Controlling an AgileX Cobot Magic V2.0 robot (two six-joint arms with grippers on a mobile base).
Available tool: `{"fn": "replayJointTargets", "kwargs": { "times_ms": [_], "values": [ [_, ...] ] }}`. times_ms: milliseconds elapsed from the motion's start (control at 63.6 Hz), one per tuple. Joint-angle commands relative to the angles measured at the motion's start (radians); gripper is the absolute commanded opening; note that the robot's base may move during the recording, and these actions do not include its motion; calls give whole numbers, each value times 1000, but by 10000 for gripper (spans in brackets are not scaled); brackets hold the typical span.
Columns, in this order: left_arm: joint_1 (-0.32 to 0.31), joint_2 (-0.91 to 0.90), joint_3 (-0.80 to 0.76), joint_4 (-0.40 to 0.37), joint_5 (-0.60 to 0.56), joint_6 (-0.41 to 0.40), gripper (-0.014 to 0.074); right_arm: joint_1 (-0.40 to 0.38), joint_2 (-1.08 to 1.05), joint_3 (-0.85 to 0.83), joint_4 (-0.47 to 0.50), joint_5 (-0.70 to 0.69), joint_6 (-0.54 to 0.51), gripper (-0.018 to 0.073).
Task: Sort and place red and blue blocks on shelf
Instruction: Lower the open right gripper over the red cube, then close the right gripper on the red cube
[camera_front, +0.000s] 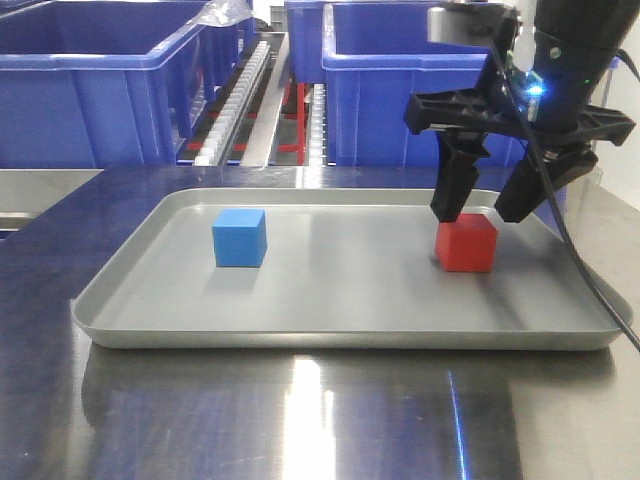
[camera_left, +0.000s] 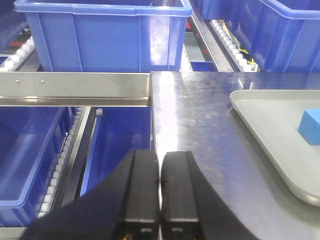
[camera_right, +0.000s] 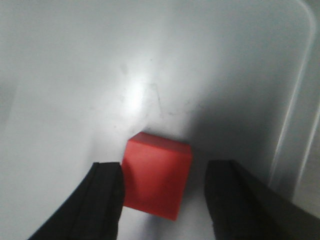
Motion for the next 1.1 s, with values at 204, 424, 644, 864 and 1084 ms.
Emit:
{"fn": "replayJointTargets", "kwargs": {
  "times_ms": [204, 424, 644, 864, 1084],
  "values": [
    [-7, -21, 27, 2, -81, -2, 125, 0, -40, -36, 6, -44, -11, 481],
    [-7, -21, 27, 2, -81, -2, 125, 10, -40, -36, 5, -44, -11, 481],
    [-7, -21, 27, 2, -81, -2, 125, 32, -40, -36, 0, -44, -11, 481],
    [-7, -21, 27, 2, -81, -2, 125, 32, -40, -36, -22, -43, -11, 481],
    [-7, -21, 27, 2, -81, -2, 125, 32, -39, -36, -28, -43, -11, 481]
  ]
}}
